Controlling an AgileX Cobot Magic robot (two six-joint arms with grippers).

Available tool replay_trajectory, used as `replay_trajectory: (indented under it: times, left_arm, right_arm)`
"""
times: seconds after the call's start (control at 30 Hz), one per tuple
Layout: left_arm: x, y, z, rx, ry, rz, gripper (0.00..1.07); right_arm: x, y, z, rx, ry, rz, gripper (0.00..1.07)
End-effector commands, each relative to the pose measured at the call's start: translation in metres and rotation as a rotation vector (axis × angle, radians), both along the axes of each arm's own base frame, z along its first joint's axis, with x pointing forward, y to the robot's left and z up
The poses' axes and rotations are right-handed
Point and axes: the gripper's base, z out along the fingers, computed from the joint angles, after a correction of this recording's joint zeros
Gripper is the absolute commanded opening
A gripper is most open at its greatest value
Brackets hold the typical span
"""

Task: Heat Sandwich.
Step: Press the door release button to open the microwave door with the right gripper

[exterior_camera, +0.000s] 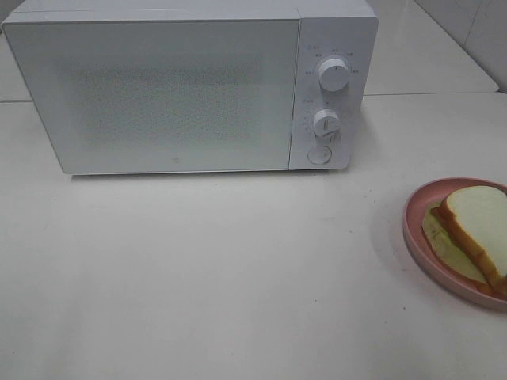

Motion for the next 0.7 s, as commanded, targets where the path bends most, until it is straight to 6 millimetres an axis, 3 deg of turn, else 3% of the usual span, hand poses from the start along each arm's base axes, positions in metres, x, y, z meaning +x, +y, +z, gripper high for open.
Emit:
replay_trajectory:
  times: [0.03, 0.7]
  left_arm:
    - [-0.003, 0.000, 0.001, -0.005, -0.035, 0.003, 0.98]
    - [-0.003, 0.000, 0.001, -0.005, -0.035, 0.003, 0.98]
  right_arm:
    - [0.014, 0.002, -0.001, 0.004, -0.024, 0.004, 0.76]
    - [0.084, 0.011, -0.030, 0.017, -0.107, 0.021, 0.76]
